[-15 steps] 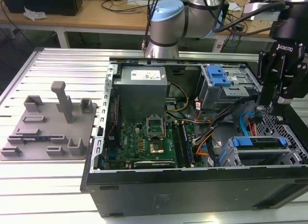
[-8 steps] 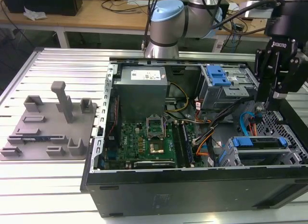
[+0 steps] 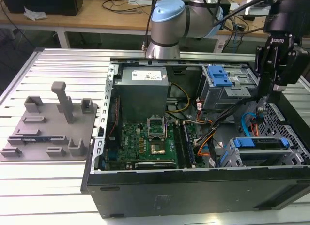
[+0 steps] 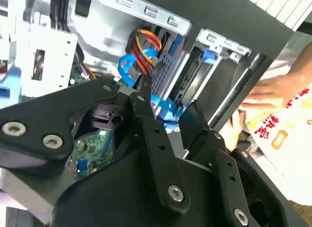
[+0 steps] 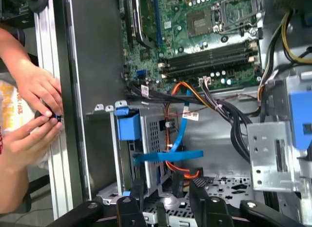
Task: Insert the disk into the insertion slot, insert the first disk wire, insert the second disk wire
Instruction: 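Insert the first disk wire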
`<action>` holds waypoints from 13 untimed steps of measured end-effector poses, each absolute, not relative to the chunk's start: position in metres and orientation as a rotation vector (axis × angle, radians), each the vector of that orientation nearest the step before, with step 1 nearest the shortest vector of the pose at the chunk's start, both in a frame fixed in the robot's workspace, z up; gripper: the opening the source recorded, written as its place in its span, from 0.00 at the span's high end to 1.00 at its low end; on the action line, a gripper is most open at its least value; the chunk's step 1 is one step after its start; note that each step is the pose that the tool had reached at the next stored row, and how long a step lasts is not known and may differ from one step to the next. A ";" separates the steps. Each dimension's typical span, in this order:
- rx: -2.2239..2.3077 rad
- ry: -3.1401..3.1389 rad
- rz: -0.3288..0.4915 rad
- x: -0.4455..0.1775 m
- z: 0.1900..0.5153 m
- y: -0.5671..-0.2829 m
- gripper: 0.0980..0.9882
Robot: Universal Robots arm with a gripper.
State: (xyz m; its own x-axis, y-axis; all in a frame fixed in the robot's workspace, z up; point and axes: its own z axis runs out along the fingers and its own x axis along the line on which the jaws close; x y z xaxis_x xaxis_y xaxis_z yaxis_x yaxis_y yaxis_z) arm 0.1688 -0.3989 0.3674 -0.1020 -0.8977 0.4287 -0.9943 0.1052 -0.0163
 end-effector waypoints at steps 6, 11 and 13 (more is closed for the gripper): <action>1.839 -2.110 0.450 0.172 0.362 -0.399 0.55; 1.831 -2.109 0.465 0.170 0.353 -0.399 0.55; 1.823 -2.099 0.480 0.170 0.352 -0.399 0.55</action>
State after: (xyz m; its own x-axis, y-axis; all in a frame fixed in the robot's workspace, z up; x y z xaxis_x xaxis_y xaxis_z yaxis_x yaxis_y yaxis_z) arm 0.1699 -0.3989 0.3518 -0.1353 -0.8837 0.4480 -0.9906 0.1297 -0.0432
